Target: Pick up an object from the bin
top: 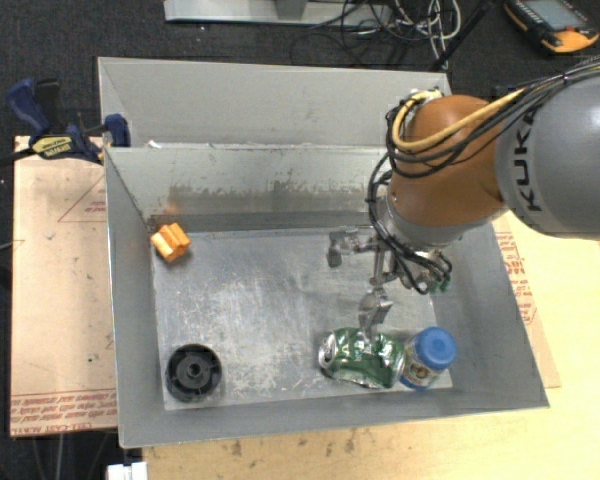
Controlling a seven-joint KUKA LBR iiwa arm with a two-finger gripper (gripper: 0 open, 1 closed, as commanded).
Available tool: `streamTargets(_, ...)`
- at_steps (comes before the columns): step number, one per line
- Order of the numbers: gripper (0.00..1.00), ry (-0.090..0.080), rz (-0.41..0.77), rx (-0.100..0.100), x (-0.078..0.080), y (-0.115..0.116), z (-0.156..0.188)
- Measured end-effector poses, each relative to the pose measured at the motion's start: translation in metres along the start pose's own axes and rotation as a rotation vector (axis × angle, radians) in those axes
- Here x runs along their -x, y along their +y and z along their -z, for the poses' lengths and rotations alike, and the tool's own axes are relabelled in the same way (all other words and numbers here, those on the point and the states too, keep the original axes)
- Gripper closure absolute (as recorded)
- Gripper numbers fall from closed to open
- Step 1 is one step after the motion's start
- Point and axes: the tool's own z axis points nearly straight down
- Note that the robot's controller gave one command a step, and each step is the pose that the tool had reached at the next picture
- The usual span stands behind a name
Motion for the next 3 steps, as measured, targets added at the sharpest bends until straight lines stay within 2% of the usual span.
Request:
streamTargets(1,1.0,-0.005,0.111,-0.002,-0.039,-0.003,-0.082)
streamTargets(2,1.0,-0.005,0.111,-0.002,-0.039,-0.003,-0.082)
streamTargets(3,1.0,-0.004,0.124,0.0,-0.041,-0.003,-0.057)
